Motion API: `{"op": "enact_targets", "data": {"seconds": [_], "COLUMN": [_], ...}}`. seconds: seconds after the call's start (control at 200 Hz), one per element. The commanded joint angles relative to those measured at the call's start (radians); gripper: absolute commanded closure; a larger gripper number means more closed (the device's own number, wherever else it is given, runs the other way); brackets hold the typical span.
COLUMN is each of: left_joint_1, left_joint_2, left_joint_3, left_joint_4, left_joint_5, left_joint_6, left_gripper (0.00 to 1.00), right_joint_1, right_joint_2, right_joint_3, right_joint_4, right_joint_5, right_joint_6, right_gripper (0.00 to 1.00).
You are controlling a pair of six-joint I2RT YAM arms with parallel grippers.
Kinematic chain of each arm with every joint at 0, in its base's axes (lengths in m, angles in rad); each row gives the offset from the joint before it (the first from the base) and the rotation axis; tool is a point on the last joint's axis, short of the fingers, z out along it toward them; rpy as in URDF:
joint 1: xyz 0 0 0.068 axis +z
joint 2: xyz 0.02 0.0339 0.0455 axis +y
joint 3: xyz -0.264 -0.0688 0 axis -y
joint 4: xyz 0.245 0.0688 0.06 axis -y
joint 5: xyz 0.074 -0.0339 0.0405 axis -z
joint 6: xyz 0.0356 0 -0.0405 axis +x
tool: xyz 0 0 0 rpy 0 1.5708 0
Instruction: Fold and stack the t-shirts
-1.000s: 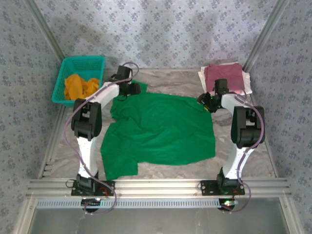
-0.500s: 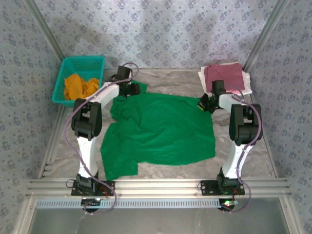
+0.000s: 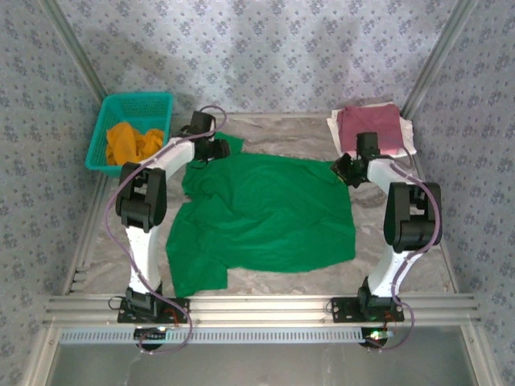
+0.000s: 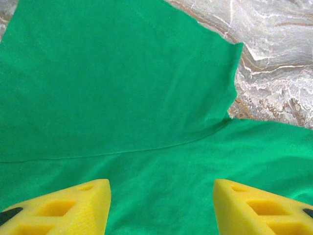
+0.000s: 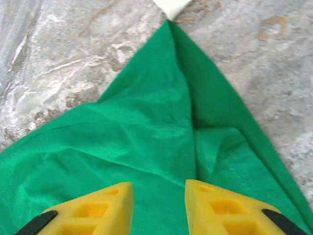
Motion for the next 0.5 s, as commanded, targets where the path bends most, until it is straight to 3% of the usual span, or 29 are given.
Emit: {"op": "enact_targets", "data": {"seconds": [0.0,0.325,0.495], "left_joint_1": [0.006,0.005,0.005], "left_joint_2": [-0.042,0.012,0.013], "left_joint_3": [0.005,0.021,0.013], "left_joint_4": [0.019,0.015,0.015], "left_joint_5": [0.009,0.020,0.021], "left_joint_6": [-0.001,-0.006,-0.004], "left_gripper": [0.42,0.42,0.41], "right_joint_1": [-0.008,0.004,0.022], "right_joint_2": [0.028,0.100,0.133], "right_joint_3": [-0.027,0.005,0.016], "right_joint_4": [-0.012,0.019,0.041], "right_joint_5": [0.002,-0.018,-0.030], "right_joint_6": [0.003,0.003,0.023], "right_gripper": [0.62,0.60,0.72]}}
